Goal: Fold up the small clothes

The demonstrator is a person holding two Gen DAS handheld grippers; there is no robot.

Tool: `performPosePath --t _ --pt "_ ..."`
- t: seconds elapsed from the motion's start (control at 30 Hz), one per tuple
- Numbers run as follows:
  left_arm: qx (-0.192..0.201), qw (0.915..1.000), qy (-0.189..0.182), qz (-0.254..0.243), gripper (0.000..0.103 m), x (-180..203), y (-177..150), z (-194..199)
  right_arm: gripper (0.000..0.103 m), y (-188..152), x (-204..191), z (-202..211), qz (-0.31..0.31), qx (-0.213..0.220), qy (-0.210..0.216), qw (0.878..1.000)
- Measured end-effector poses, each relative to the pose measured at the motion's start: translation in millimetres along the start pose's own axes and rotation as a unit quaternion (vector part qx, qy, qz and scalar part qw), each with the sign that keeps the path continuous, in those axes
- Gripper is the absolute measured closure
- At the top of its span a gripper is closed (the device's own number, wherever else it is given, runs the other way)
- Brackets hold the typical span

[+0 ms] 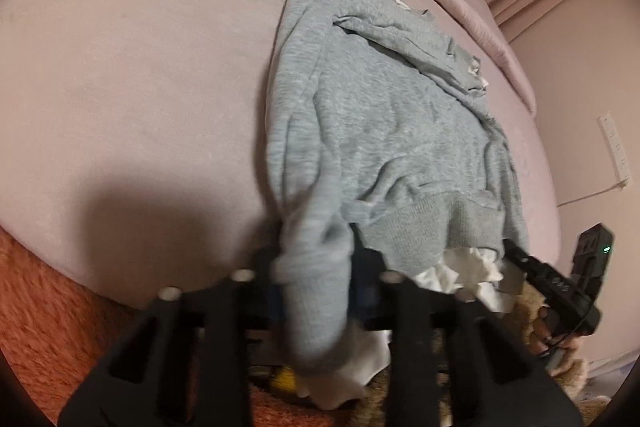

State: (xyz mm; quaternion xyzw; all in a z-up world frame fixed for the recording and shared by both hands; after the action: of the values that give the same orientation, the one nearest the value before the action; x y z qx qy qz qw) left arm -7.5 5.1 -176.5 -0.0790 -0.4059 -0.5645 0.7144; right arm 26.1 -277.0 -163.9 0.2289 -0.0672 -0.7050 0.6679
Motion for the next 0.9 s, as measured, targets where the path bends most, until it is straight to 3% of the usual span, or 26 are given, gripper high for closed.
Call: performPosePath --t 0.07,0.27,0.43,0.9 --pt "0.006 1.0 -0.004 0.002 0.085 0.7 0.0 4.4 0.075 0.6 0.4 1.8 -0.002 0.0 0.015 1.0" --pt "0.032 0.9991 -0.025 -0.012 0.087 11.1 1.7 30.4 0.078 4.4 -1.3 25.2 -0.016 0.024 0.073 0.997" --pt "0.052 0.9976 -0.043 -0.011 0.088 16.5 1.5 52.3 0.078 11.8 -2.7 64.3 -0.007 0.085 0.077 0.993" --pt "0.059 0.9953 -0.069 -0.032 0.088 33.1 0.1 88.3 0.078 10.2 -5.3 97.8 -0.013 0.109 0.136 0.985"
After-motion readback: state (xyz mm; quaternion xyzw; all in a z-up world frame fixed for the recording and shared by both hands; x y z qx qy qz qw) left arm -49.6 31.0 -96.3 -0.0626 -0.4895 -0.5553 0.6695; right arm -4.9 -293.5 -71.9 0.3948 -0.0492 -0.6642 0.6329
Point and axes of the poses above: each gripper's, at about its wrist camera, not at the fingertips, and z roughly against the way its jaws point, x to its right, y to its top, the point moved 5 cm from there along -z, roughly the way its jaws point, and after that the axes turned 12 degrees about -y, right-handed, at the moved point
